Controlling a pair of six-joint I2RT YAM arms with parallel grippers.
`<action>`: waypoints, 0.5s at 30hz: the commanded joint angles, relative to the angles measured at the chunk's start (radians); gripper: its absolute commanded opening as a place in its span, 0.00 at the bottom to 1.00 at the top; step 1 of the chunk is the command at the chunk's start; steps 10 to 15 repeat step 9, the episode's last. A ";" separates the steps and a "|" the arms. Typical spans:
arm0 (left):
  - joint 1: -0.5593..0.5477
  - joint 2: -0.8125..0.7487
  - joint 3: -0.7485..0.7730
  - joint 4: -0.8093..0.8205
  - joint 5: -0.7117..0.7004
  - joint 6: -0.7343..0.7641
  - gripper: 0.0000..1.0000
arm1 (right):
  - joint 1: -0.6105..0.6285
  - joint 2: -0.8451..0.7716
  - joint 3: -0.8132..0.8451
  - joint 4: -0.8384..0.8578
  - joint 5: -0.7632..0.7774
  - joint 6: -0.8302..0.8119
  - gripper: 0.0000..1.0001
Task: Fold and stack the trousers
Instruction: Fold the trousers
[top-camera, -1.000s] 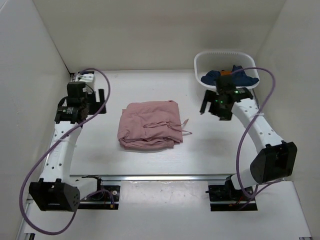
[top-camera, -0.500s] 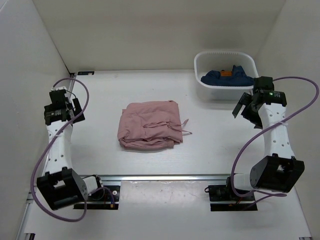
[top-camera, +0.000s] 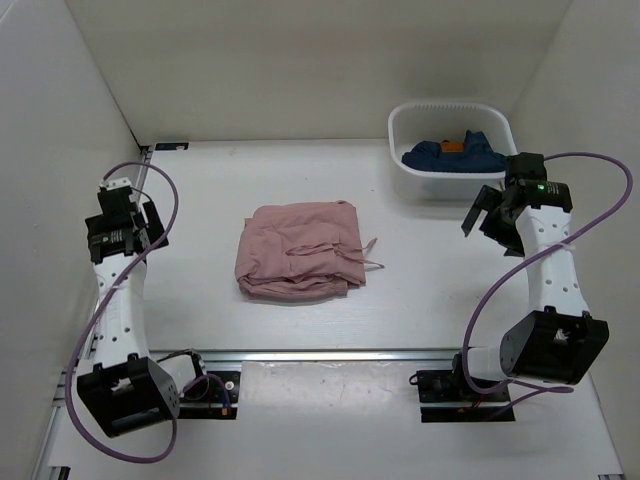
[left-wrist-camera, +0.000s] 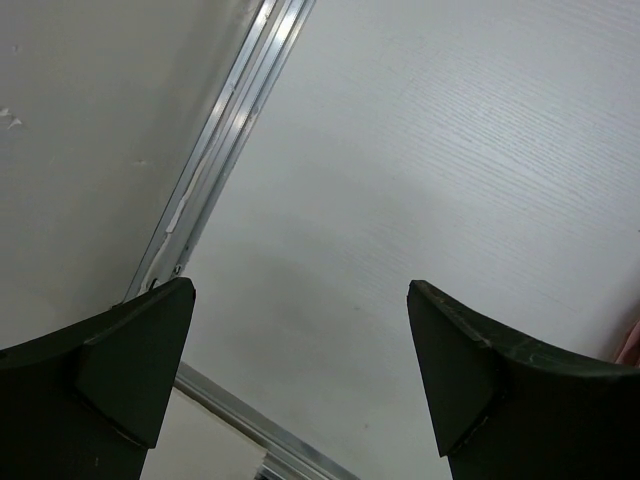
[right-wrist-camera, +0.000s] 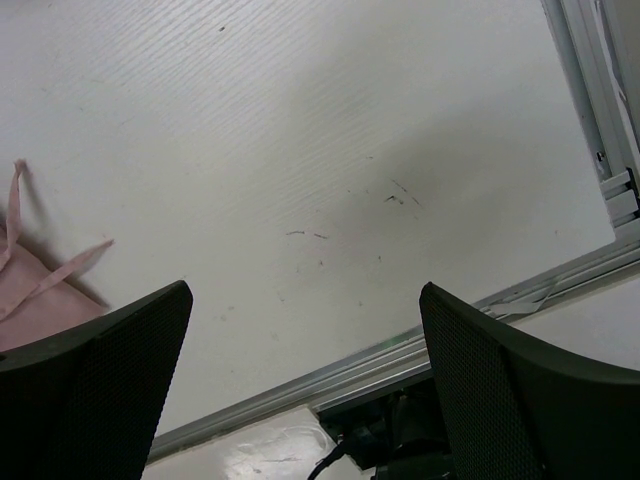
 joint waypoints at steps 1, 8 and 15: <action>0.005 -0.085 -0.037 -0.023 -0.022 -0.001 1.00 | -0.001 0.002 0.029 -0.003 -0.032 -0.025 0.99; 0.005 -0.117 -0.017 -0.074 -0.007 -0.001 1.00 | -0.001 -0.073 -0.033 0.015 -0.064 -0.034 0.99; 0.005 -0.128 -0.017 -0.086 -0.006 -0.001 1.00 | -0.001 -0.083 -0.043 0.015 -0.064 -0.034 0.99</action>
